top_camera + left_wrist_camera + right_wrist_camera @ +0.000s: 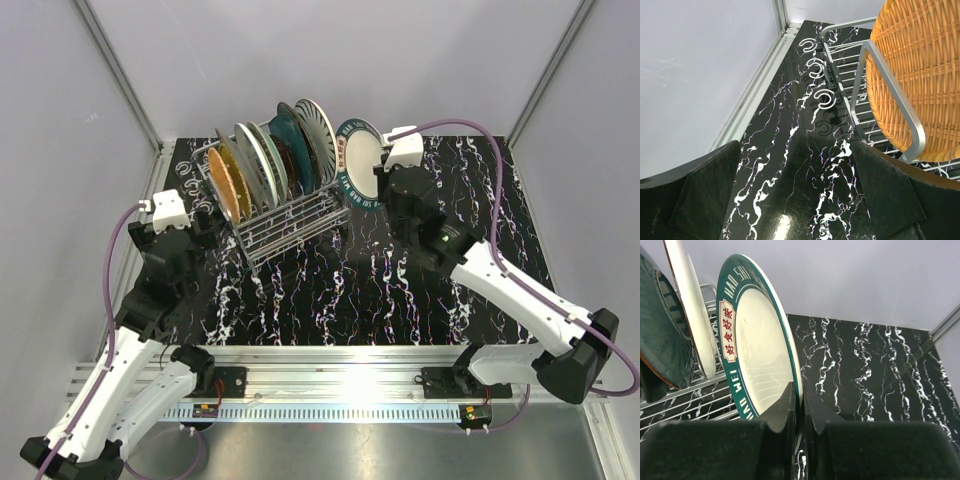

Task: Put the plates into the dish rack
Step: Insert the plate into the dish rack

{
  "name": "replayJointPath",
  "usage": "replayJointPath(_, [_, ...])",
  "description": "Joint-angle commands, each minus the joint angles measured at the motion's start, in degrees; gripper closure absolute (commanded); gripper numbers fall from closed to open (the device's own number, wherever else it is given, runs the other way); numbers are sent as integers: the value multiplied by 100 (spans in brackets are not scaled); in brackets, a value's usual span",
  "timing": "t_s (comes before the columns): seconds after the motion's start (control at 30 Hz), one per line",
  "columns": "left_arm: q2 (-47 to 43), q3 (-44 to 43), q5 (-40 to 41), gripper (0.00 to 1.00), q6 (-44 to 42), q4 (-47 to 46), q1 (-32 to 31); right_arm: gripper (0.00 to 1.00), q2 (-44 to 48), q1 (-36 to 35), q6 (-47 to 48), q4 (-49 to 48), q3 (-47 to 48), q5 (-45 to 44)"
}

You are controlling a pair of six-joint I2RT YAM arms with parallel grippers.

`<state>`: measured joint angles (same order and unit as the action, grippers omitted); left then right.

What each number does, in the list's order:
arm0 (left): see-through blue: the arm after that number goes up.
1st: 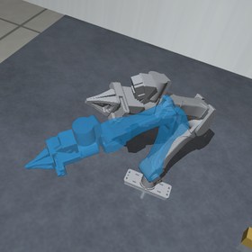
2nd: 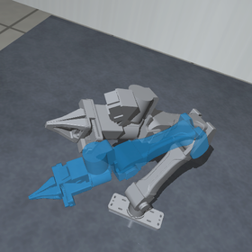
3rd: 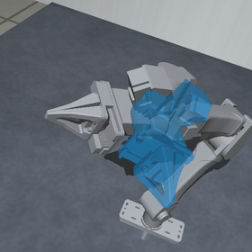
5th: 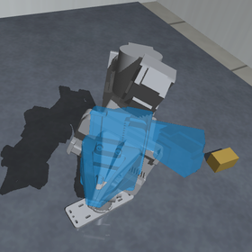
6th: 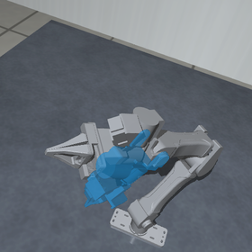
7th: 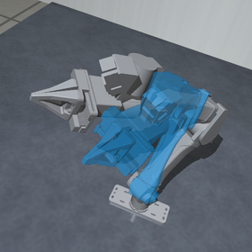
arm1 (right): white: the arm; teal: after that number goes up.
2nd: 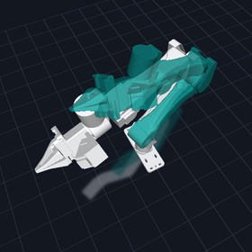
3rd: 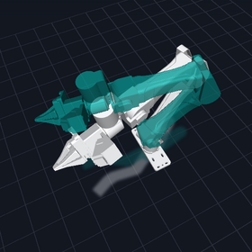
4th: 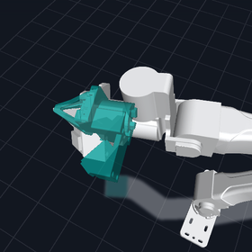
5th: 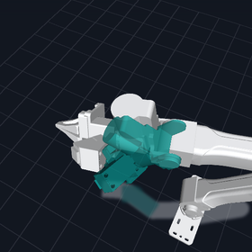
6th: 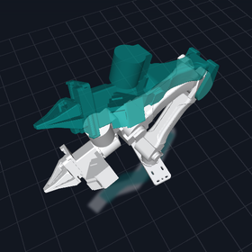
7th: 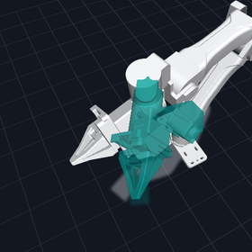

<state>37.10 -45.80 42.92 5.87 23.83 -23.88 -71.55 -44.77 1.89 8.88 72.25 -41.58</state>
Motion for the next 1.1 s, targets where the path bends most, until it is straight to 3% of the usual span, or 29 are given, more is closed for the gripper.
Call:
replayJointPath(0.0, [-80, -8, -90, 1, -7, -274, 32, 100, -165, -216, 408, -1036, 465, -587])
replayJointPath(0.37, [-107, -8, -169, 1, 11, -283, 32, 100, -693, -339, 830, -1661, 597, -983])
replayJointPath(1.07, [-72, 1, -187, 1, -7, -300, 32, 100, -1704, -330, 1094, -2356, 1046, -693])
